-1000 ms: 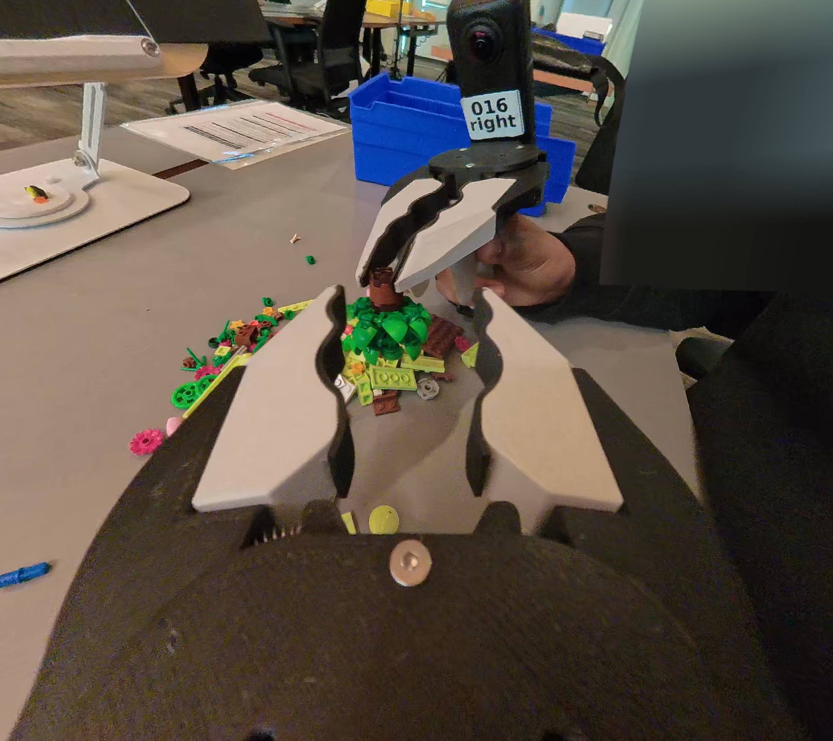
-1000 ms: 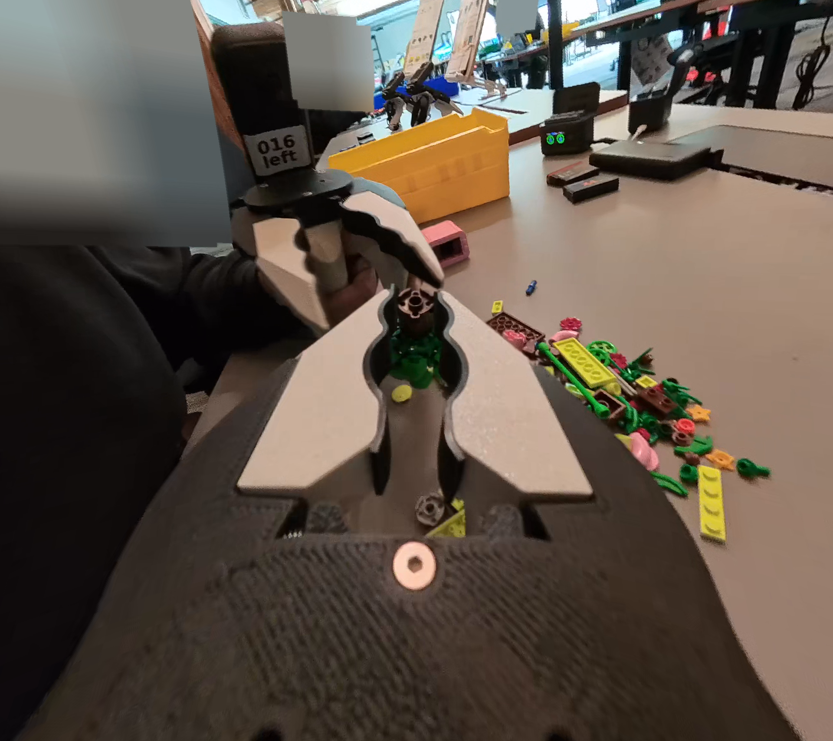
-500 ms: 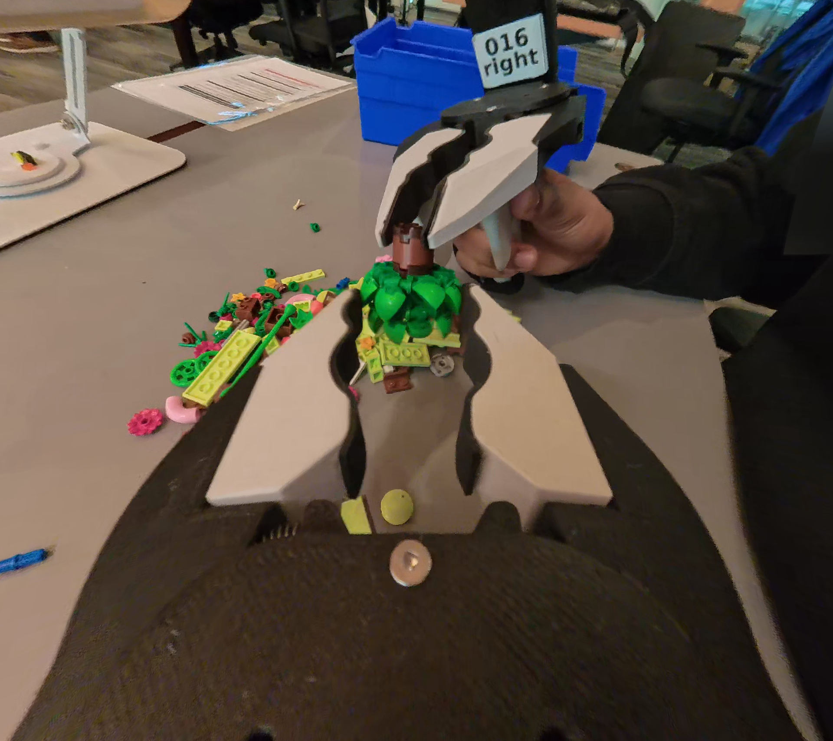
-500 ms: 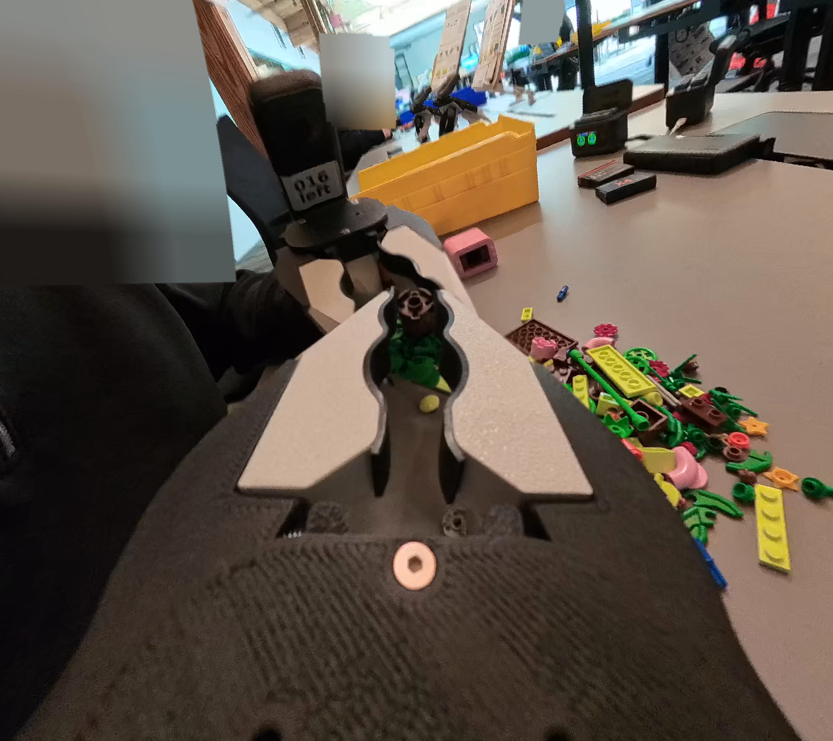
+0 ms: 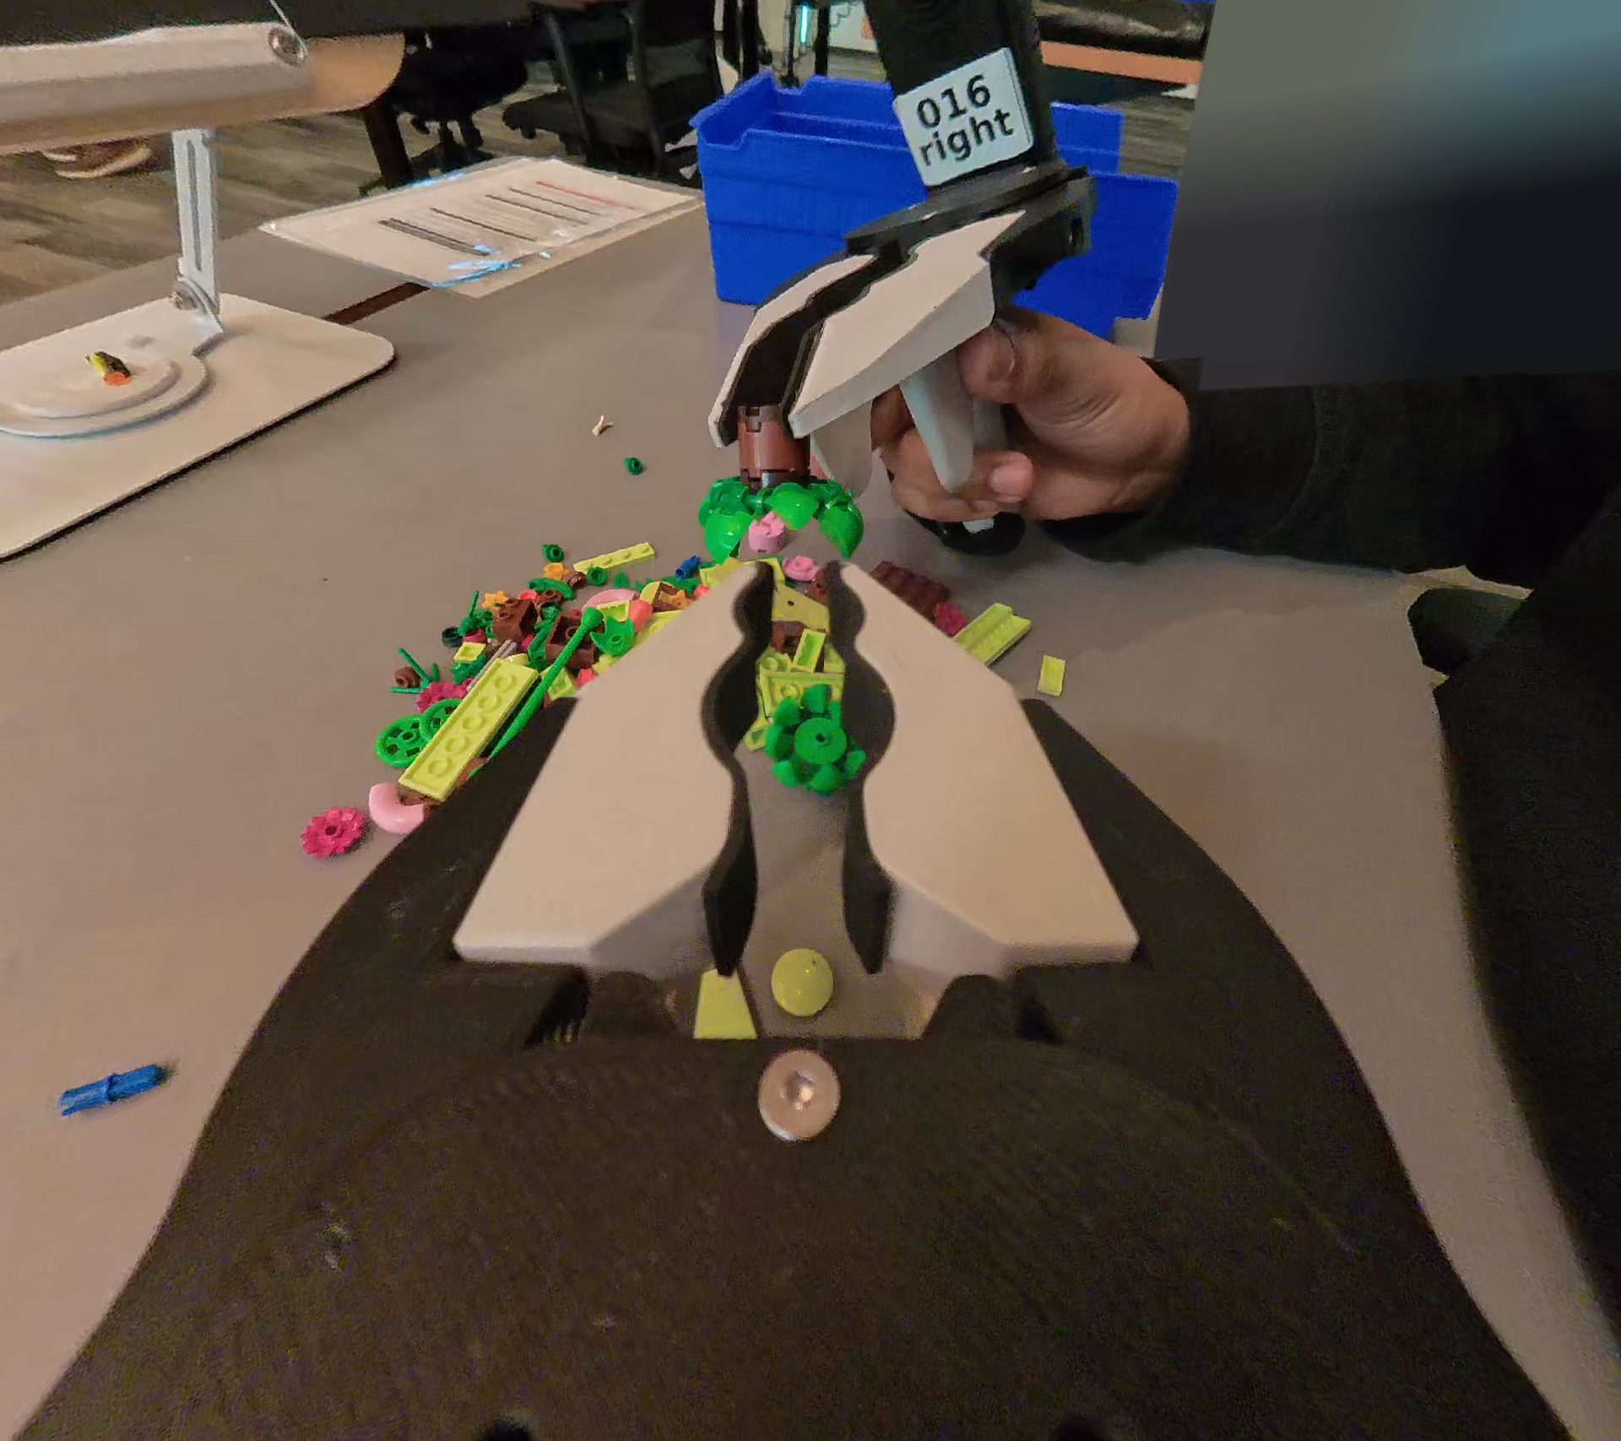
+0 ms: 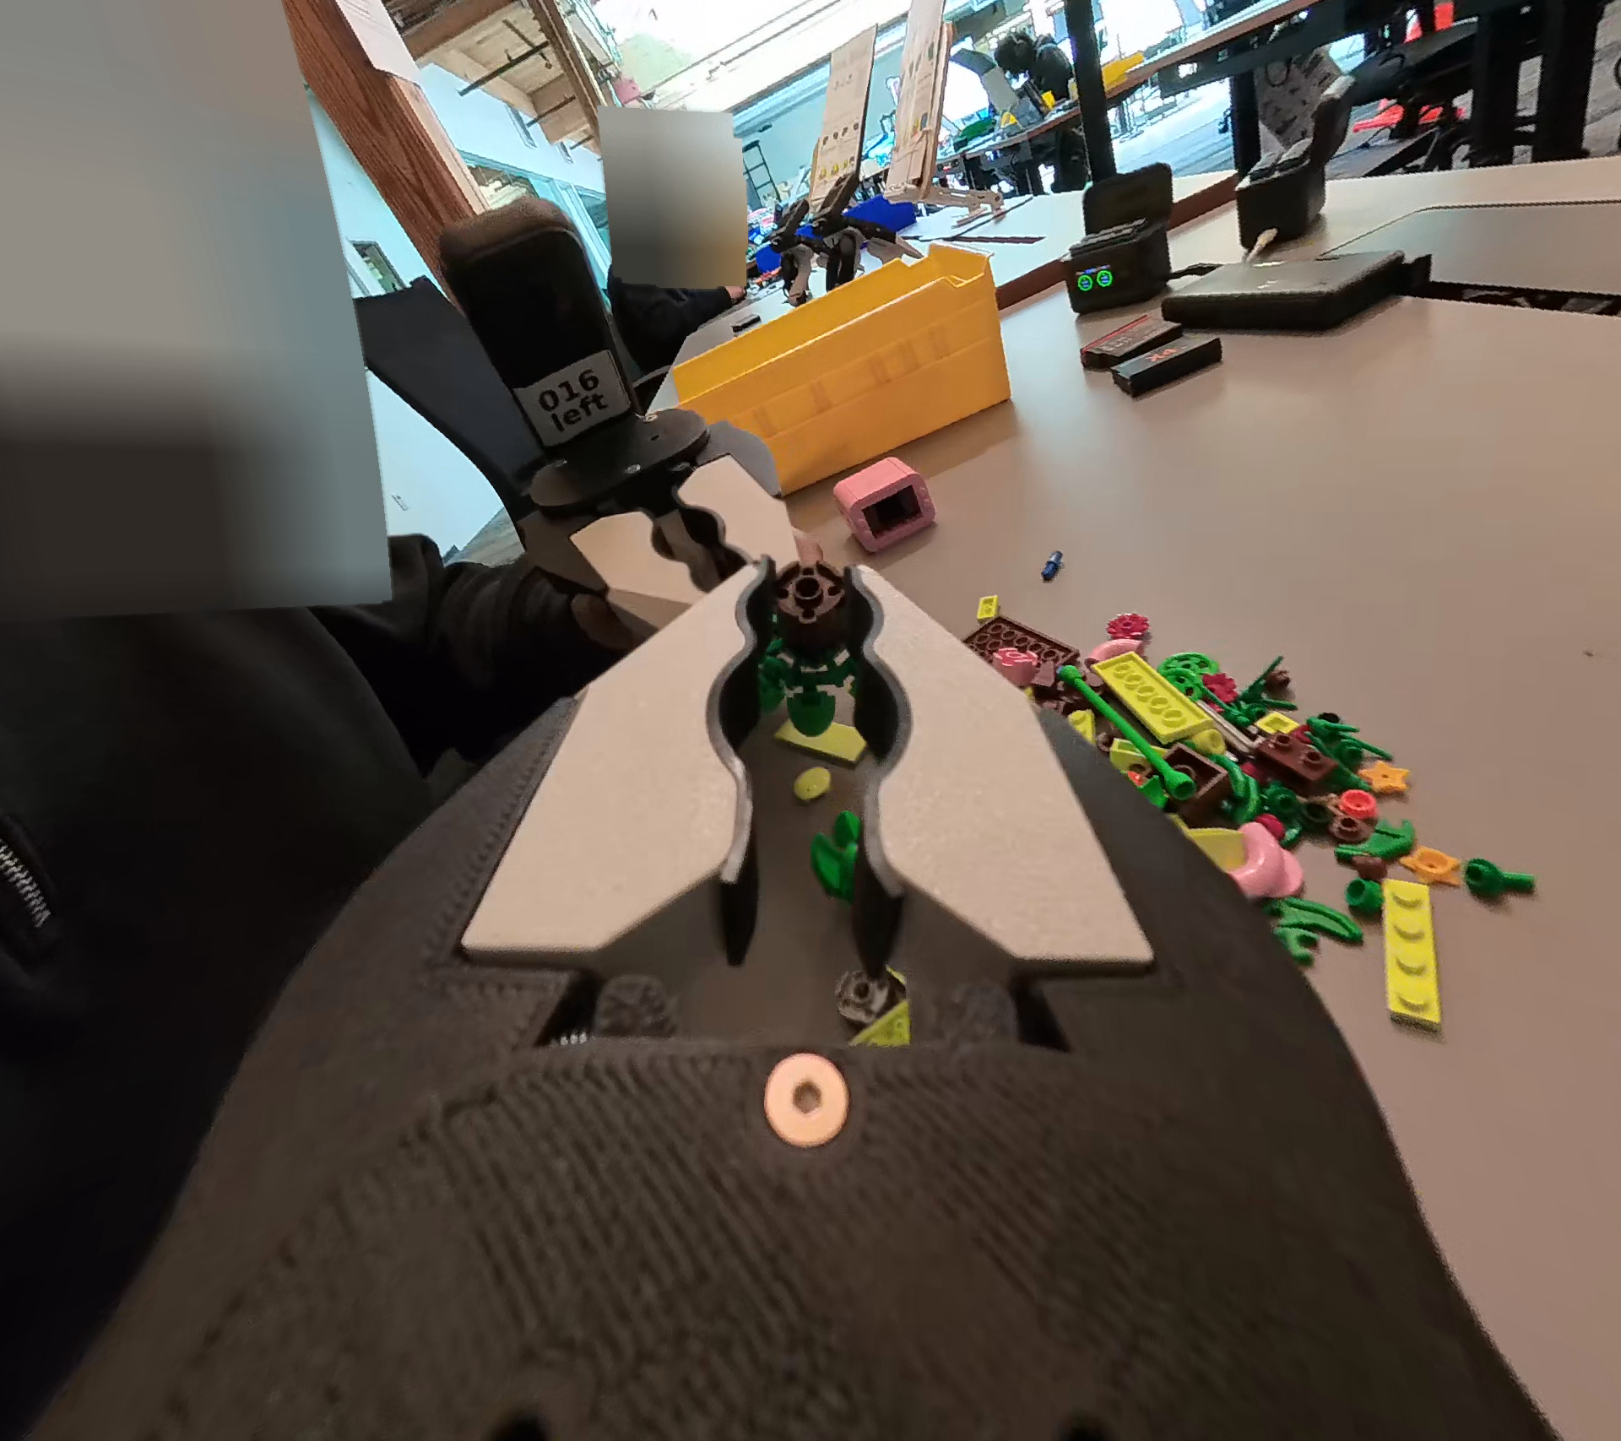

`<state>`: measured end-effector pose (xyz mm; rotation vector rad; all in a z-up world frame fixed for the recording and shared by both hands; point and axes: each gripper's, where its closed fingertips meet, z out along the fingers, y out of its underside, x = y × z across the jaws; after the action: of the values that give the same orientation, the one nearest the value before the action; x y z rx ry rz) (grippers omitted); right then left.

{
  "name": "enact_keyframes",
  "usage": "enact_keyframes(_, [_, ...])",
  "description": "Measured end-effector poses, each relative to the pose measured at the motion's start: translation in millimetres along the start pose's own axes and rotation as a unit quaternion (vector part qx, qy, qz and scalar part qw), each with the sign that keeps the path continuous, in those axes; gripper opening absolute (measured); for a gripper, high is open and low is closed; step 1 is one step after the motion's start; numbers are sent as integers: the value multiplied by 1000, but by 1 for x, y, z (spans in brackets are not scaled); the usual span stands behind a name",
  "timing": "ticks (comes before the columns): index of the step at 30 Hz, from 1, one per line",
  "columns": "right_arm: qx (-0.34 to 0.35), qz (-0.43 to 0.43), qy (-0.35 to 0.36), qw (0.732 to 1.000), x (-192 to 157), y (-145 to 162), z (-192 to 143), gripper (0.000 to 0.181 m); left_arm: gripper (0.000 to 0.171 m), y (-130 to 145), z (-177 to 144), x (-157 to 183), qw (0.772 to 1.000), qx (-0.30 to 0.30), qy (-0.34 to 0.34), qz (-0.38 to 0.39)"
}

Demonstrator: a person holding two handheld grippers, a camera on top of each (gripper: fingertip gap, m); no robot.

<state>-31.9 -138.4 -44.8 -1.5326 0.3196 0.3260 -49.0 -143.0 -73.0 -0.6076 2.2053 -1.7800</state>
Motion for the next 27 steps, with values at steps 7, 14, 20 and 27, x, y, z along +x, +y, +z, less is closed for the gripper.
enact_keyframes(7, [-9, 8, 0, 1000, 3, 6, 2, 12, 64, 8, 3, -9, 999, -17, -29, 25])
enact_keyframes(14, [-45, 10, -20, 999, -5, 22, 12, 12, 60, 3, 6, 2, 1000, 4, -9, 23])
enact_keyframes(20, [-65, -50, 0, 997, -7, 28, 16, 12, 25, 5, 6, 0, 1000, 0, 0, -1])
enact_keyframes(27, [-55, -82, 6, 995, -8, 24, 15, 13, 23, 3, 6, 2, 1000, 9, 13, -27])
